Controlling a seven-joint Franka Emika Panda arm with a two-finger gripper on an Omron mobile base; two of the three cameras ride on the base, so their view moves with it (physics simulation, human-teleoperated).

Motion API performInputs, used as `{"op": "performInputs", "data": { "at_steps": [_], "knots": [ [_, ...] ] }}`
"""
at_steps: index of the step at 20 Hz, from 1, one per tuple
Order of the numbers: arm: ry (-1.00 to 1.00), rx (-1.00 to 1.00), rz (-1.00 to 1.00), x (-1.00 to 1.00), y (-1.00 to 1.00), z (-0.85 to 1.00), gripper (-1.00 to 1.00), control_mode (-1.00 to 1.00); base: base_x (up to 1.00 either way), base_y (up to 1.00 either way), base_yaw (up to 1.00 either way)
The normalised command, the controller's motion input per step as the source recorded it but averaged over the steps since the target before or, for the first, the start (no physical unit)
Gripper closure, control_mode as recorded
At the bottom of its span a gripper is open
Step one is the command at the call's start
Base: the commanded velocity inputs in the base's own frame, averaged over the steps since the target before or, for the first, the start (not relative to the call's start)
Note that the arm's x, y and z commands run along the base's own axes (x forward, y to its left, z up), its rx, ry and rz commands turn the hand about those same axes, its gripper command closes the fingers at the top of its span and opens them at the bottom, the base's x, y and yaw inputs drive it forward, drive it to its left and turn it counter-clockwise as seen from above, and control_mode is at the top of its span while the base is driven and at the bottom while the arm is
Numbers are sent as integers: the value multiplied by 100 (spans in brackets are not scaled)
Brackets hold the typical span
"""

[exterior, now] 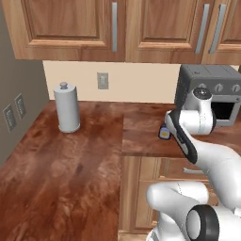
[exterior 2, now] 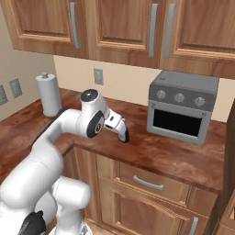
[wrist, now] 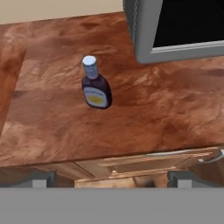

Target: Place the condiment bottle and condiment bottle from the counter to the top shelf of the fridge. If the existing items in the fridge are on the top shelf, move them to other shelves.

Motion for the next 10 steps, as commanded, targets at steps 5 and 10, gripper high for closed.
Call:
{"op": "performInputs", "data": {
  "at_steps": [5, 10],
  "knots": [
    [0, 0, 0, 46, 0, -21, -100, -100, 0, 0, 0],
    [0, 0, 0, 47, 0, -28, -100, -100, 0, 0, 0]
  ]
}}
